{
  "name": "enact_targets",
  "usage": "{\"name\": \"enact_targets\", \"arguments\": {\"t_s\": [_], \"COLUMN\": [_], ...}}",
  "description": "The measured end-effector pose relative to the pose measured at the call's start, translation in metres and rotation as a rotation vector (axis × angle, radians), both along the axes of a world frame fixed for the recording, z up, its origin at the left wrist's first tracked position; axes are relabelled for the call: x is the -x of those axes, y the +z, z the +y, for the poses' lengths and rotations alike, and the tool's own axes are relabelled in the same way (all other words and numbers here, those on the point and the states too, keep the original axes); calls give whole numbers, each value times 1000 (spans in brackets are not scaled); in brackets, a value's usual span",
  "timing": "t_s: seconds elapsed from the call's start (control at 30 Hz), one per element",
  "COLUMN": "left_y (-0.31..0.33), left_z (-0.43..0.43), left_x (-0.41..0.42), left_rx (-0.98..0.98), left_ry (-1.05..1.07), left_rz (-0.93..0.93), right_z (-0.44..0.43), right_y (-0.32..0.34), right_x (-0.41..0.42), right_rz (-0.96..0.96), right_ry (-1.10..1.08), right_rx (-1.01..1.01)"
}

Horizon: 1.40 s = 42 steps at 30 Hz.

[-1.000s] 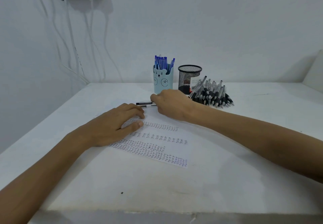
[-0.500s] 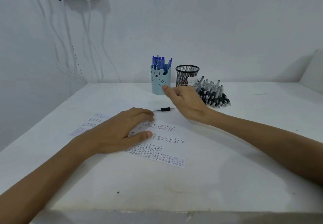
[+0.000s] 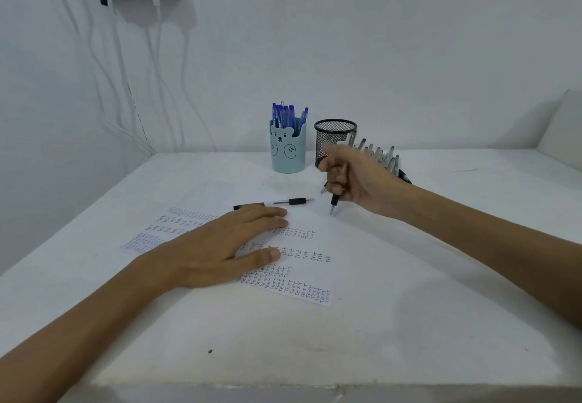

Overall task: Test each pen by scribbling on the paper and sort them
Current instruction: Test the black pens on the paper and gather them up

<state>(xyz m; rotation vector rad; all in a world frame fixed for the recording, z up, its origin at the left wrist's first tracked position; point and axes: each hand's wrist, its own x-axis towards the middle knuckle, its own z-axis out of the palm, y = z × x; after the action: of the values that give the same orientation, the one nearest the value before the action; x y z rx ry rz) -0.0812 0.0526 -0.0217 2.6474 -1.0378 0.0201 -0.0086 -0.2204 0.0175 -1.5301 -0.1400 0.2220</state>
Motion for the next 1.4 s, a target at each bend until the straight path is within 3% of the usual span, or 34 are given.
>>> {"name": "enact_targets", "arguments": {"t_s": [0.2, 0.3, 0.43, 0.77, 1.0, 1.4], "left_y": [0, -1, 0, -2, -2, -3], "left_z": [0, 0, -1, 0, 0, 2], "left_x": [-1, -1, -1, -3, -3, -4], "left_rx": [-19, -21, -33, -37, -35, -33], "left_ry": [8, 8, 3, -13, -22, -27], "left_rz": [-3, 4, -7, -36, -52, -46], "right_z": [1, -4, -4, -3, -3, -2], "right_y": [-17, -20, -29, -33, -38, -39], "right_x": [6, 11, 21, 28, 31, 33], "right_rz": [27, 8, -151, -242, -406, -462], "right_ry": [-60, 57, 190, 291, 206, 218], "right_rx": [33, 80, 176, 247, 383, 444]}}
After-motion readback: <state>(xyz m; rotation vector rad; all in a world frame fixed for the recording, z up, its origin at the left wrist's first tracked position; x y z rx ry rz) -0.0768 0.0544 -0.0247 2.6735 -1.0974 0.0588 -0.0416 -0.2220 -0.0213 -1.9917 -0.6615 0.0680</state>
